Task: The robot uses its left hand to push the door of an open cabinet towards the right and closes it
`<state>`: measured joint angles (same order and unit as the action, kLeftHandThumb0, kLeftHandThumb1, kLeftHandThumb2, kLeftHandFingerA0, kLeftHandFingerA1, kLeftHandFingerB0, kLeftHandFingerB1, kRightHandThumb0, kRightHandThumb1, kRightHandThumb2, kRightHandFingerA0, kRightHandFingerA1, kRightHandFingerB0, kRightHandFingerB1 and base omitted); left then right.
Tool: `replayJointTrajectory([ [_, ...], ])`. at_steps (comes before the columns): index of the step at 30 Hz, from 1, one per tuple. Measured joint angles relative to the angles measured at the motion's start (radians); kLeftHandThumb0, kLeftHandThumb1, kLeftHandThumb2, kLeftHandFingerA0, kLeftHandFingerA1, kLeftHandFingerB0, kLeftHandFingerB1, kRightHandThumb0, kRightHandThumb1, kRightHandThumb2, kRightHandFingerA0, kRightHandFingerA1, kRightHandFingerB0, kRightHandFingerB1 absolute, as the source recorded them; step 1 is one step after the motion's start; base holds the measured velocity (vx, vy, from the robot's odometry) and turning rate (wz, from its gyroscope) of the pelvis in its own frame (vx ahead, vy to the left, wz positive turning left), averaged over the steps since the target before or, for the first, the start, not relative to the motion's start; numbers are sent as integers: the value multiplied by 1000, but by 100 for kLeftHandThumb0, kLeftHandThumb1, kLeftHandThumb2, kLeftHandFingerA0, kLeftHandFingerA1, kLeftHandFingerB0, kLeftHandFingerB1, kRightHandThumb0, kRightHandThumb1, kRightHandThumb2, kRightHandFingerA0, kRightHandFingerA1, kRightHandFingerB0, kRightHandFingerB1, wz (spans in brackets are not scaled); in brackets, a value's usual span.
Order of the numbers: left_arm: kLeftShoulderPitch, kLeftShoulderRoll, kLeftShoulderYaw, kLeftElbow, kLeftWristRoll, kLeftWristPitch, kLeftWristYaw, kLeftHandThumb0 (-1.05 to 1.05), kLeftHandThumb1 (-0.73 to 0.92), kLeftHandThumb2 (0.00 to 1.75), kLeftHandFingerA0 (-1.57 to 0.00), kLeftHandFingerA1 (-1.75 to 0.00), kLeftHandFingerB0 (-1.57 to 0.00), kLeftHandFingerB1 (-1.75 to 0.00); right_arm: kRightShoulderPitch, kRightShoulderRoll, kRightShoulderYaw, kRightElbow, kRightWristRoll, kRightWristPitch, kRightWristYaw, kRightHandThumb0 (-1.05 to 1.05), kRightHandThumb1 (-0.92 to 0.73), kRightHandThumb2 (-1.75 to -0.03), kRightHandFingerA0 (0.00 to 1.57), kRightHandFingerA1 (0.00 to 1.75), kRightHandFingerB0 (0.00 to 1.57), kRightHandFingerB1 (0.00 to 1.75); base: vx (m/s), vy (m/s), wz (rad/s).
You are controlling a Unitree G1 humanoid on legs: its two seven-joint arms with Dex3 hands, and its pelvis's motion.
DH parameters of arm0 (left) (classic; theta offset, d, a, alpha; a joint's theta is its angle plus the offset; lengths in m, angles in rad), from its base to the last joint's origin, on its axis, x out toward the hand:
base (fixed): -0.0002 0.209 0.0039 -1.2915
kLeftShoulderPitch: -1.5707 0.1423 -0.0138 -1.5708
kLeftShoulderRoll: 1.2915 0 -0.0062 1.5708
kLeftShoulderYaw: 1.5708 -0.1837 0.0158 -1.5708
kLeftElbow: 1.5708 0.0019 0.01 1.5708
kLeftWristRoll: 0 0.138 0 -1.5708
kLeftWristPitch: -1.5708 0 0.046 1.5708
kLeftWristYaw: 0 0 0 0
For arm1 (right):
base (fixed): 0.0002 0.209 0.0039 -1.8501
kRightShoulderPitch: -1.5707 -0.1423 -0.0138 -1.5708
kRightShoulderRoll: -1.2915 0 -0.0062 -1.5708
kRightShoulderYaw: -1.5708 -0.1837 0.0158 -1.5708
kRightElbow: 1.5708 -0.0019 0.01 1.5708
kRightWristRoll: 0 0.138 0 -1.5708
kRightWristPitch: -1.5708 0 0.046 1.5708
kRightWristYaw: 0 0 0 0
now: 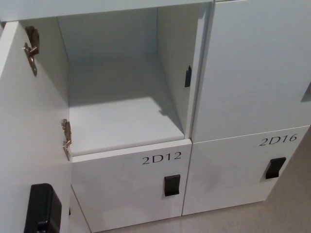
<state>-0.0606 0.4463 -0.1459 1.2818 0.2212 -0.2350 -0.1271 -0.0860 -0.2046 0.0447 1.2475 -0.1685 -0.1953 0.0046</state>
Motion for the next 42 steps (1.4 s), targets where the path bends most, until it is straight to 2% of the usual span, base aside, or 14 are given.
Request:
replayJointTrajectory([
  [10,-24,15,-11,28,20,-51,-3,-67,77,64,-50,-46,-47,-35,-16,0,5,35,-11,-43,-9,-59,-92,-70,31,35,22,30,0,0,0],
  [13,-26,15,6,30,17,-57,-1,-77,84,66,-45,-52,-42,-38,-23,0,5,38,-12,-48,-10,-58,-92,-71,31,36,22,31,0,0,0],
  [15,-27,14,73,32,-7,-57,13,-83,90,67,-44,-53,-36,-38,-24,1,7,39,-14,-50,-11,-57,-92,-71,32,36,23,31,0,0,0],
  [18,-27,16,161,31,-44,-57,28,-83,90,67,-44,-53,-36,-38,-24,3,9,40,-18,-50,-12,-57,-92,-71,32,36,23,31,0,0,0],
  [19,-27,19,190,30,-56,-57,38,-88,92,69,-30,-48,-24,-34,-24,3,9,40,-18,-51,-12,-59,-92,-71,31,36,23,31,0,0,0],
  [23,-28,34,289,25,-98,-63,62,-88,92,69,-30,-48,-24,-34,-21,3,7,40,-18,-52,-12,-59,-92,-71,31,36,23,31,0,0,0],
  [24,-28,37,300,25,-104,-64,64,-88,92,72,-34,-37,-28,-31,-20,3,6,40,-18,-52,-12,-57,-92,-70,32,36,24,31,0,0,0],
  [26,-39,49,328,19,-117,-72,79,-84,92,75,-33,-34,-27,-30,-17,3,4,41,-18,-52,-12,-56,-92,-70,31,36,23,32,0,0,0],
  [27,-69,63,329,8,-116,-85,96,-84,92,75,-33,-34,-27,-30,-22,3,2,41,-18,-52,-12,-56,-92,-70,31,36,23,32,0,0,0],
  [28,-85,70,329,1,-114,-93,104,-67,92,70,-32,-33,-26,-30,-27,3,1,41,-18,-53,-12,-55,-92,-69,31,36,24,32,0,0,0],
  [31,-156,93,323,-36,-108,-129,137,-68,91,68,-35,-33,-28,-30,-35,3,-3,39,-18,-57,-12,-58,-92,-70,30,35,22,30,0,0,0],
  [33,-247,91,293,-109,-99,-155,152,-76,91,68,-34,-32,-27,-29,-32,5,-2,40,-19,-58,-12,-57,-92,-69,33,36,24,31,0,0,0],
  [36,-301,79,266,-167,-89,-167,157,-76,91,68,-34,-32,-27,-29,-31,7,-2,40,-19,-58,-12,-57,-92,-69,33,36,24,31,0,0,0],
  [42,-442,-9,144,-377,-42,-164,179,-77,92,73,-35,-35,-24,-30,-17,13,-8,43,-18,-58,-12,-58,-92,-71,32,36,23,31,5,0,5],
])
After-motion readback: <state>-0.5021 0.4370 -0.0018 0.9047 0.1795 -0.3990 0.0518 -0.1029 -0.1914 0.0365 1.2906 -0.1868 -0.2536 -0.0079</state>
